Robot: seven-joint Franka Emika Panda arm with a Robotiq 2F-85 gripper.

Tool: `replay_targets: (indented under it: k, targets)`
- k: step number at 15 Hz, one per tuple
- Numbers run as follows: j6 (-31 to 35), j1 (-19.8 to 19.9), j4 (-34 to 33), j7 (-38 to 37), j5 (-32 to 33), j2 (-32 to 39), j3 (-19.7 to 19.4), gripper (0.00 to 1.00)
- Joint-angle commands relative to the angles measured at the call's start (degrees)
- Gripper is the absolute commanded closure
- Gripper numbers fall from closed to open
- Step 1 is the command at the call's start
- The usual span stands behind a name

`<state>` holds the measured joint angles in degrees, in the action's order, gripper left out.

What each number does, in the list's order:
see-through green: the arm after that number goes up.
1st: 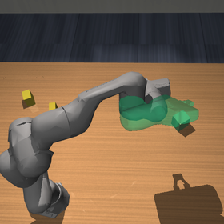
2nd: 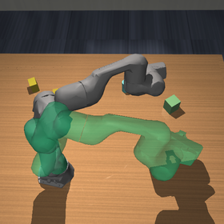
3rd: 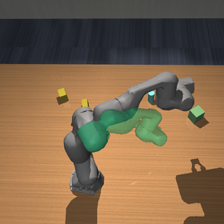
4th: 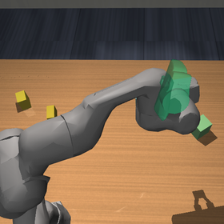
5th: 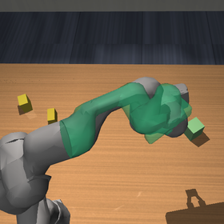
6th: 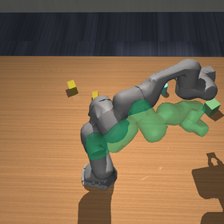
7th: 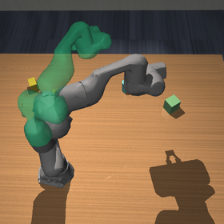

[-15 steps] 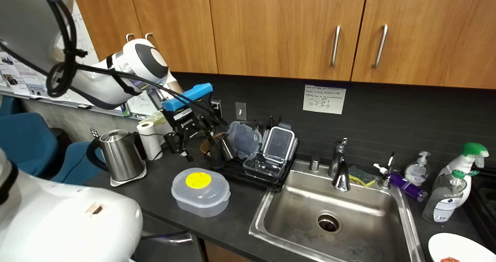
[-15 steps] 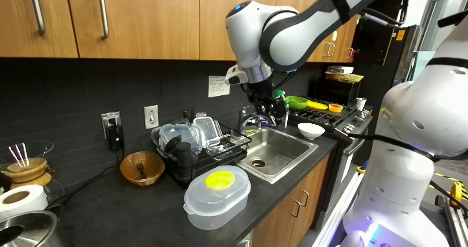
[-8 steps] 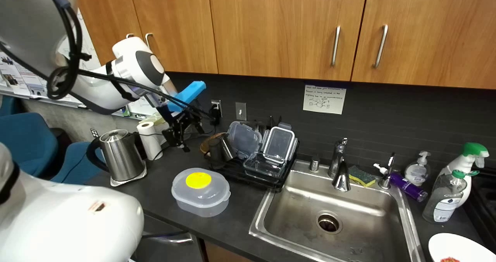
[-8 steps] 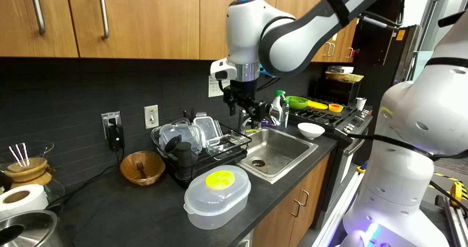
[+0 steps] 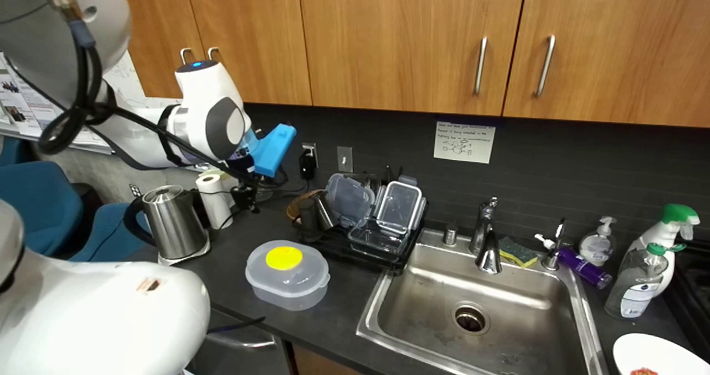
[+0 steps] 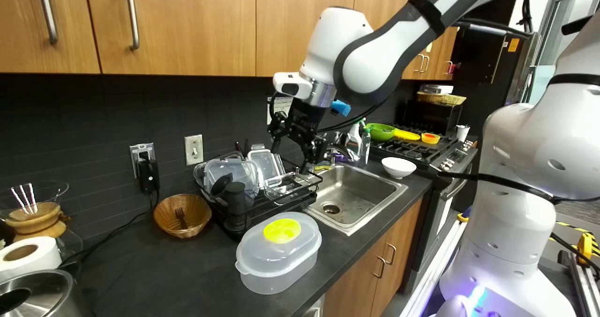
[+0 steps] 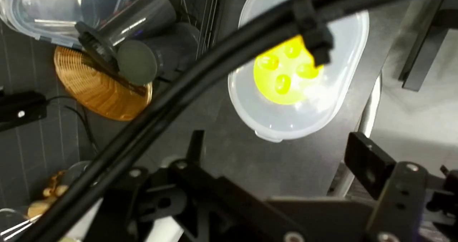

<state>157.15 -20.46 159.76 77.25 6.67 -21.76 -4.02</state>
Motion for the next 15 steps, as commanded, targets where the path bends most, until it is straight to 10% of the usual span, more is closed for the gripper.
replay_targets:
  k: [1,6,15]
  targets:
    - [1.7,-11.9,0.0,13.3,-16.4,-1.1,-10.4,0.00]
    - [-5.0,-12.9,-0.9,21.2,-30.9,-3.5,-11.6,0.00]
    - [-4.9,-11.1,-1.0,20.6,-30.9,-2.5,-9.2,0.00]
